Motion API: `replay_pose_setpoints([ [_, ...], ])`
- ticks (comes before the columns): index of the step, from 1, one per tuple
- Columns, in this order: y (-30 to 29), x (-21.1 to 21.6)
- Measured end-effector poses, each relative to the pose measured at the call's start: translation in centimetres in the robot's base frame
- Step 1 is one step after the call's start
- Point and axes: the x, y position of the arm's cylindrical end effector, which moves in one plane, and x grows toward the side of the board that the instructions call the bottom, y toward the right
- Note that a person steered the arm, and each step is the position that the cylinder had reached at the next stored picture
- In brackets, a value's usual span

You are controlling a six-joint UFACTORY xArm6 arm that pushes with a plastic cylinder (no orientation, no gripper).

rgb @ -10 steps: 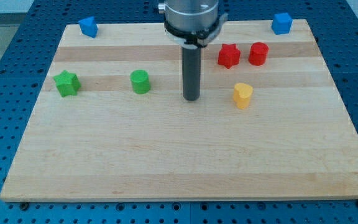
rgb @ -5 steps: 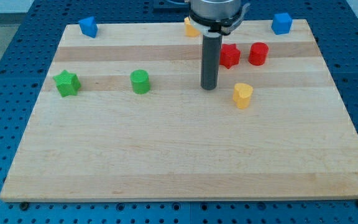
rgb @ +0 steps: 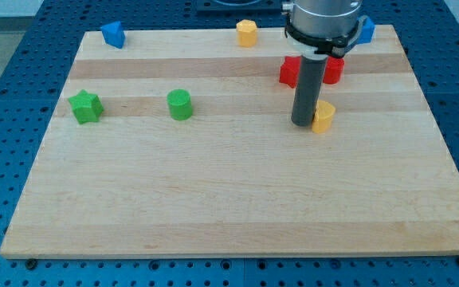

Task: Push the yellow heart towards the right center

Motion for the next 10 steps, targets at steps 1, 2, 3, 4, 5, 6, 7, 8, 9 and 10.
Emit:
replay_pose_setpoints([
  [1, 2.5, 0.0],
  [2, 4.3, 0.0],
  [3, 5.1, 0.0],
  [4, 6.7, 0.0],
  [5, 6.8, 0.7],
  [6, 6.9, 3.6],
  [7, 8.1, 3.9],
  [8, 8.2, 1.9],
  [9, 8.8, 1.1],
  [10, 9.7, 0.5],
])
